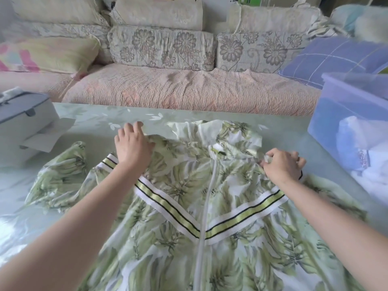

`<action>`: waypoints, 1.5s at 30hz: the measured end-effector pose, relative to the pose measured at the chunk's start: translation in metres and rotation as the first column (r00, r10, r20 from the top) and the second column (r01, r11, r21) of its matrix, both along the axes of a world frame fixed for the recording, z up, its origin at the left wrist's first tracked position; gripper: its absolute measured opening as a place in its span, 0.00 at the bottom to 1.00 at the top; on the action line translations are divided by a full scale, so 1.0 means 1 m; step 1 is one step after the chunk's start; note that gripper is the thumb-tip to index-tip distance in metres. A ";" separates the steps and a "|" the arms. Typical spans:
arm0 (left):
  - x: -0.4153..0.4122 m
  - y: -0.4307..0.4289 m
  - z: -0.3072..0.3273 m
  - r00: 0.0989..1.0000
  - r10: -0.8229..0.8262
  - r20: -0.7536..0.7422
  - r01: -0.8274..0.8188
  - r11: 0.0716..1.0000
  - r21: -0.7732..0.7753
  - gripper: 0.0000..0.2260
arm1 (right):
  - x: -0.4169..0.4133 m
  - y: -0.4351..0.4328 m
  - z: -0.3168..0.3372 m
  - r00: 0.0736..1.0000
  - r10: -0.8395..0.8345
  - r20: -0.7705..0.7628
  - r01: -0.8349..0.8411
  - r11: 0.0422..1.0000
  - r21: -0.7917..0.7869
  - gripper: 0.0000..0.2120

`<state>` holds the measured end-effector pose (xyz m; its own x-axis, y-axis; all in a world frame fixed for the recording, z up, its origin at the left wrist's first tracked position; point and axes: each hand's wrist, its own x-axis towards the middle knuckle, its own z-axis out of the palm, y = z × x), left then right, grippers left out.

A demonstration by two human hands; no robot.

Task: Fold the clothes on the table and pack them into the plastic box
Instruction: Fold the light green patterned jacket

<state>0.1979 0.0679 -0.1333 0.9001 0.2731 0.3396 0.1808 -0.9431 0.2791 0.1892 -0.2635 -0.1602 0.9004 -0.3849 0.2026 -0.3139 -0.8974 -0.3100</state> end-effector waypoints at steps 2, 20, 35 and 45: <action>-0.003 -0.003 -0.005 0.993 -0.071 -0.093 0.084 0.985 0.150 0.28 | -0.008 0.006 0.003 0.991 0.083 0.107 -0.080 0.996 -0.038 0.21; -0.030 -0.025 -0.032 0.831 -0.258 -0.493 0.252 0.964 -0.080 0.30 | -0.042 0.036 0.007 0.657 0.457 -0.600 -0.523 0.849 0.075 0.38; -0.074 -0.039 -0.048 0.827 -0.308 -0.471 0.346 0.938 -0.005 0.29 | -0.067 0.041 0.001 0.633 0.506 -0.585 -0.580 0.811 0.073 0.37; -0.090 -0.033 -0.037 0.848 -0.316 -0.426 0.350 0.937 0.003 0.30 | -0.075 0.037 0.011 0.652 0.515 -0.556 -0.551 0.826 0.120 0.35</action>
